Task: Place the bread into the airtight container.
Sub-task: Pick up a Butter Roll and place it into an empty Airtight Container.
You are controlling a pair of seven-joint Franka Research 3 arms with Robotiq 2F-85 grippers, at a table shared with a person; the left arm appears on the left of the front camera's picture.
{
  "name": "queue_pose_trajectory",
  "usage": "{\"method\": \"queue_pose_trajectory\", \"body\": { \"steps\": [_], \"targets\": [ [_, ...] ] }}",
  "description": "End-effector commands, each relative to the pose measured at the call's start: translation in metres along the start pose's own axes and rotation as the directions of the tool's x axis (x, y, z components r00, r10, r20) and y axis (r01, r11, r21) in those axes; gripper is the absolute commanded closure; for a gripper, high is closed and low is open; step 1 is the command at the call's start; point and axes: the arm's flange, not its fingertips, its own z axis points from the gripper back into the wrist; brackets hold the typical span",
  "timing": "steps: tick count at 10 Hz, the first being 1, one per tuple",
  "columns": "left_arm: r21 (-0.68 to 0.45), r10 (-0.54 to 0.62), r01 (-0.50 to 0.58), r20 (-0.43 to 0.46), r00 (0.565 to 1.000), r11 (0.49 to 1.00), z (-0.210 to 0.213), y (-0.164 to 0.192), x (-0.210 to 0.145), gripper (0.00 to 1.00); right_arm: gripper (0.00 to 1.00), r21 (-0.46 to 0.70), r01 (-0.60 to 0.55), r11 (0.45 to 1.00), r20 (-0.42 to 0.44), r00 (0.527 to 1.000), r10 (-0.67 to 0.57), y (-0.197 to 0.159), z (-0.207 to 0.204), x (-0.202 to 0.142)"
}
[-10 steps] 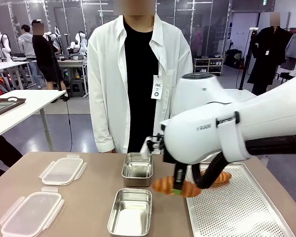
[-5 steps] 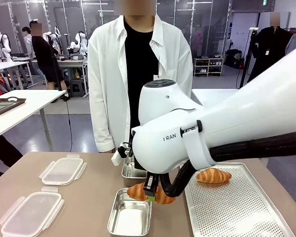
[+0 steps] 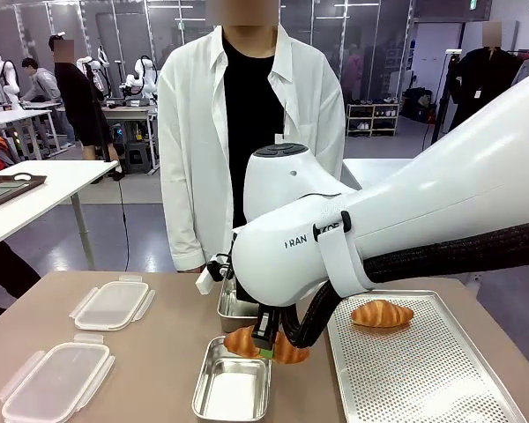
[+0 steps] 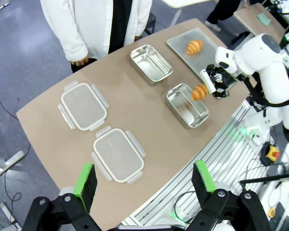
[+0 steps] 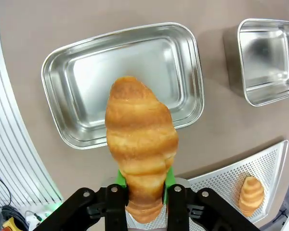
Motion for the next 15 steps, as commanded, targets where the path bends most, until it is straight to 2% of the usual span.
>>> {"method": "queue_pose_trajectory", "body": {
  "steps": [1, 3, 4, 6, 7, 9, 12, 13, 15],
  "targets": [
    [-0.005, -0.018, 0.018, -0.003, 1.000, 1.000, 0.001, -0.001, 0.000, 0.00, 0.68, -0.006, -0.001, 1.000, -0.002, 1.000, 0.001, 0.003, 0.002, -0.004],
    [-0.005, -0.018, 0.018, -0.003, 1.000, 1.000, 0.001, -0.001, 0.000, 0.00, 0.68, 0.038, 0.011, 0.999, -0.005, 1.000, -0.011, 0.007, 0.000, 0.004],
    [-0.005, -0.018, 0.018, -0.003, 1.000, 1.000, 0.001, -0.001, 0.000, 0.00, 0.68, 0.037, 0.132, 0.991, -0.009, 0.991, -0.132, 0.007, 0.002, 0.007],
    [-0.005, -0.018, 0.018, -0.003, 1.000, 1.000, 0.001, -0.001, 0.000, 0.00, 0.68, 0.047, 0.330, 0.943, -0.006, 0.944, -0.331, 0.016, 0.004, 0.011],
    [-0.005, -0.018, 0.018, -0.003, 1.000, 1.000, 0.001, -0.001, 0.000, 0.00, 0.68, 0.019, 0.447, 0.894, 0.007, 0.894, -0.447, 0.017, 0.002, 0.013],
    [-0.005, -0.018, 0.018, -0.003, 1.000, 1.000, 0.001, -0.001, 0.000, 0.00, 0.68, 0.052, 0.644, 0.763, 0.034, 0.763, -0.646, 0.018, -0.005, 0.014],
    [-0.005, -0.018, 0.018, -0.003, 1.000, 1.000, 0.001, -0.001, 0.000, 0.00, 0.68, 0.066, 0.840, 0.538, 0.015, 0.539, -0.842, 0.020, -0.019, 0.012],
    [-0.005, -0.018, 0.018, -0.003, 1.000, 1.000, 0.001, -0.001, 0.000, 0.00, 0.68, 0.072, 0.872, 0.484, 0.020, 0.484, -0.875, 0.020, -0.023, 0.013],
    [-0.005, -0.018, 0.018, -0.003, 1.000, 1.000, 0.001, -0.001, 0.000, 0.00, 0.68, 0.120, 0.894, 0.431, -0.008, 0.435, -0.900, 0.023, -0.032, 0.021]
  ]
}}
